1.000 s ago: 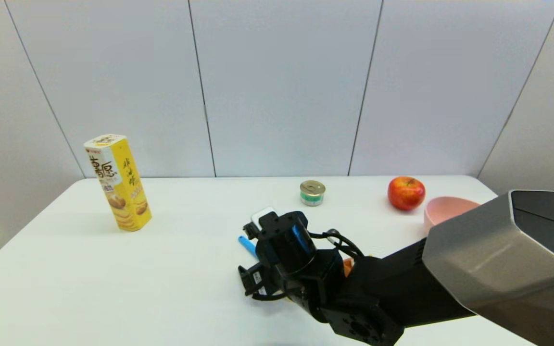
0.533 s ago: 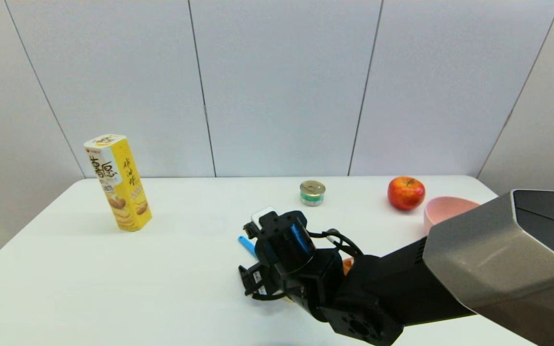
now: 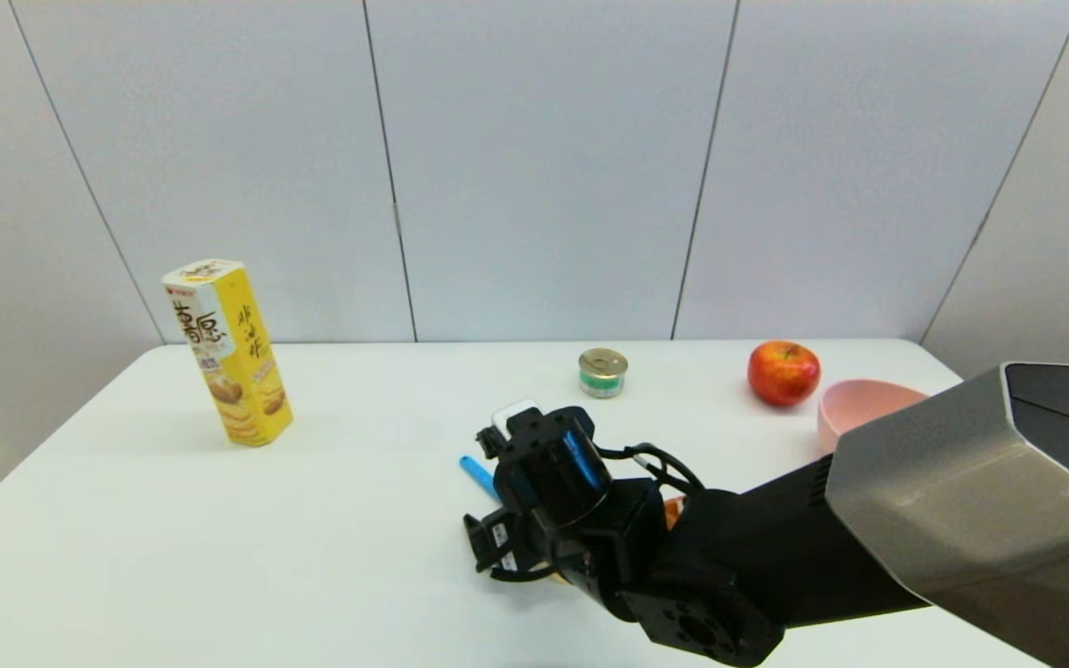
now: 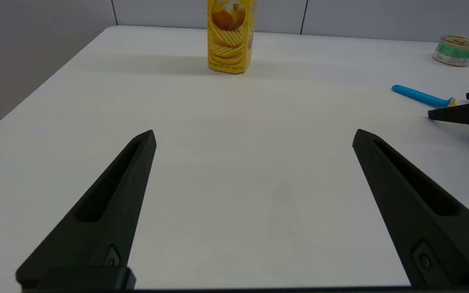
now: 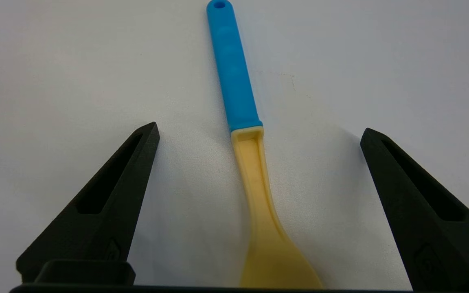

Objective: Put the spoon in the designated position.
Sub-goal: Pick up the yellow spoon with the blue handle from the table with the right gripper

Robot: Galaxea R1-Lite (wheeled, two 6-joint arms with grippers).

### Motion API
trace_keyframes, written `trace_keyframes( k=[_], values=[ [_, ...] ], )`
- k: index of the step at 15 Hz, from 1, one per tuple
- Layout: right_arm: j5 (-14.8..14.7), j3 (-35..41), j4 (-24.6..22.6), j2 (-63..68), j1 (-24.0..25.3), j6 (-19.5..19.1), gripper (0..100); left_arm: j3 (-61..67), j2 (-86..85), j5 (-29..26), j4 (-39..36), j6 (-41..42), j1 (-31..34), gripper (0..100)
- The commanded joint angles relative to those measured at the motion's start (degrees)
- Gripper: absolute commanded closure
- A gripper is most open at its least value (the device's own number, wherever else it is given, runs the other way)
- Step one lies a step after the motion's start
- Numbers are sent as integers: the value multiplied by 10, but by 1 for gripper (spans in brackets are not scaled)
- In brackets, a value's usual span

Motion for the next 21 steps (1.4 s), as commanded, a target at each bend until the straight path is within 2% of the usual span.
trace_keyframes(
  k=[1,10,16,21],
  values=[
    [0,0,0,11,0,5,0,1,1,0,-1,0,0,0],
    [3,-7,0,21,6,10,0,1,1,0,-1,0,0,0],
    [0,1,12,4,12,-20,0,1,1,0,-1,0,0,0],
    [1,8,13,4,14,-11,0,1,1,0,1,0,0,0]
  ],
)
